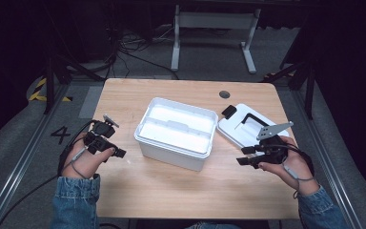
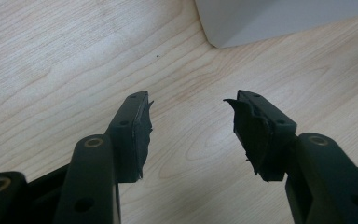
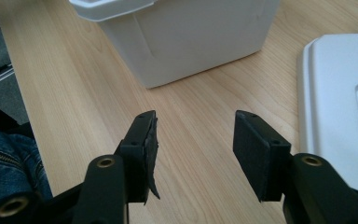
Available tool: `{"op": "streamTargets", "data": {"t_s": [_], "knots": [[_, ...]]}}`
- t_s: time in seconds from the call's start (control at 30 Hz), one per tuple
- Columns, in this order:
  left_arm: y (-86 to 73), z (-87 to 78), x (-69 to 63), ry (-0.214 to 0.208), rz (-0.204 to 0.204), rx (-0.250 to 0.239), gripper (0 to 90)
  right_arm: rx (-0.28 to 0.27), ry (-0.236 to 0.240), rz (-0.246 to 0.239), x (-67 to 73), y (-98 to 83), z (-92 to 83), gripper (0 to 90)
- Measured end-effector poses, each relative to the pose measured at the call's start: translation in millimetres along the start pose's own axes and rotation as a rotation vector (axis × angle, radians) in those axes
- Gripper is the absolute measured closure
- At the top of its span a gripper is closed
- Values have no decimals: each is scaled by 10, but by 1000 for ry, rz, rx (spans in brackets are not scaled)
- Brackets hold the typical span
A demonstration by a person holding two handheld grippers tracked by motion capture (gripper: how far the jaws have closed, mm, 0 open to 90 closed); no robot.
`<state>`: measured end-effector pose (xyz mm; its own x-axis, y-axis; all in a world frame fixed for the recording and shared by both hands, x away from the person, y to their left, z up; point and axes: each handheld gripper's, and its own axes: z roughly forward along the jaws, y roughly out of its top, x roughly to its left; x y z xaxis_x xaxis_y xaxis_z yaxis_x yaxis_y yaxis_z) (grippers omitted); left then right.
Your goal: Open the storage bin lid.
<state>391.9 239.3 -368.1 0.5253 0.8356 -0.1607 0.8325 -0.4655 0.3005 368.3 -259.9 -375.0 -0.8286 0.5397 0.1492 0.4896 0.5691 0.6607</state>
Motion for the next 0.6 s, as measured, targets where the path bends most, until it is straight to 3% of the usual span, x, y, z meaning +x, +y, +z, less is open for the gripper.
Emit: {"op": "streamTargets", "data": {"t_s": [0.1, 0.33, 0.6], "knots": [[4, 5, -6, -2, -7, -2, 470, -4, 10, -7, 27, -20, 97, 507], [17, 25, -3, 0, -7, 4, 468, 53, 37, -25, 63, -131, 439, 502], [23, 38, -3, 0, -7, 9, 467, 52, 47, -45, 82, -209, 673, 494]]}}
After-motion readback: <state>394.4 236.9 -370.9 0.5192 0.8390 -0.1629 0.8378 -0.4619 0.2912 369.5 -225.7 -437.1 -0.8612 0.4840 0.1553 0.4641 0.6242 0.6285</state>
